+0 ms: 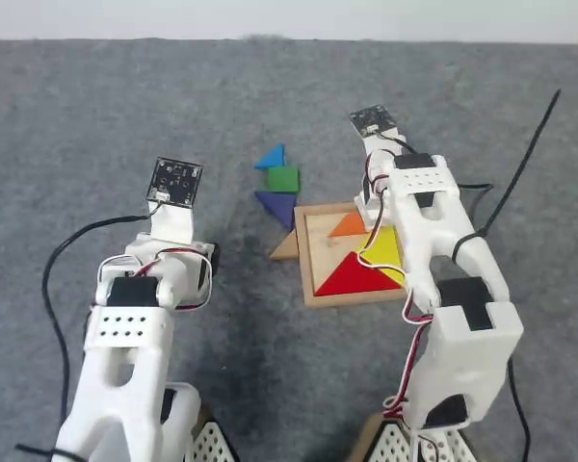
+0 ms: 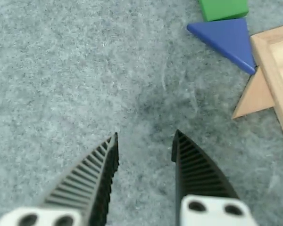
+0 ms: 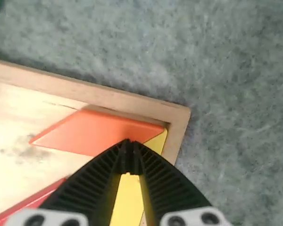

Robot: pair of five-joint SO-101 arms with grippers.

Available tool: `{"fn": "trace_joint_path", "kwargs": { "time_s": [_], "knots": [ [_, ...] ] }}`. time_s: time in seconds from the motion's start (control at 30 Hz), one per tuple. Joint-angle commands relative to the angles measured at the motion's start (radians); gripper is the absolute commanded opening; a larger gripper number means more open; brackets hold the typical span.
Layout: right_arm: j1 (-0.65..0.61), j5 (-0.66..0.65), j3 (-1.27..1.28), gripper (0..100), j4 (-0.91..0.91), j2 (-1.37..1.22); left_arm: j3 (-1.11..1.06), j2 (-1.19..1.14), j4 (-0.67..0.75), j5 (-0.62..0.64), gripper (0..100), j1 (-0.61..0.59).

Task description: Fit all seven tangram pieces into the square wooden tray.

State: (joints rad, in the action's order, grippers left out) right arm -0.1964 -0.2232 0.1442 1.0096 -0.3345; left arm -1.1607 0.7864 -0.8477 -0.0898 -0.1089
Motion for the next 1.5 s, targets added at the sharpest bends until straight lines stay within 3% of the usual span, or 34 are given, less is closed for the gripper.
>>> {"fn": "trace_joint_path", "kwargs": {
  "time_s": [0.0, 0.13, 0.27, 0.63, 0.93, 1.13, 1.47],
  "knots": [
    [-0.081, 0.040, -0.041, 0.7, -0.008, 0.122, 0.005, 0.009, 0.025, 0.012, 18, 0.002],
    [-0.174, 0.040, -0.041, 0.7, -0.015, 0.148, 0.004, 0.009, 0.025, 0.012, 18, 0.002],
    [-0.186, 0.040, -0.038, 0.7, -0.015, 0.077, 0.004, 0.009, 0.025, 0.012, 18, 0.002],
    [0.019, -0.017, -0.040, 0.7, -0.015, 0.024, 0.002, 0.009, 0.025, 0.012, 18, 0.002],
    [0.071, 0.023, -0.035, 0.7, 0.010, 0.068, 0.030, 0.008, 0.017, 0.011, 18, 0.003],
    [0.071, 0.095, 0.032, 0.7, 0.076, 0.262, 0.189, -0.052, -0.097, 0.017, 18, 0.092],
    [0.160, 0.086, 0.555, 0.8, -0.082, 0.647, 0.699, -0.583, -0.265, 0.063, 18, 0.210]
  ]
}}
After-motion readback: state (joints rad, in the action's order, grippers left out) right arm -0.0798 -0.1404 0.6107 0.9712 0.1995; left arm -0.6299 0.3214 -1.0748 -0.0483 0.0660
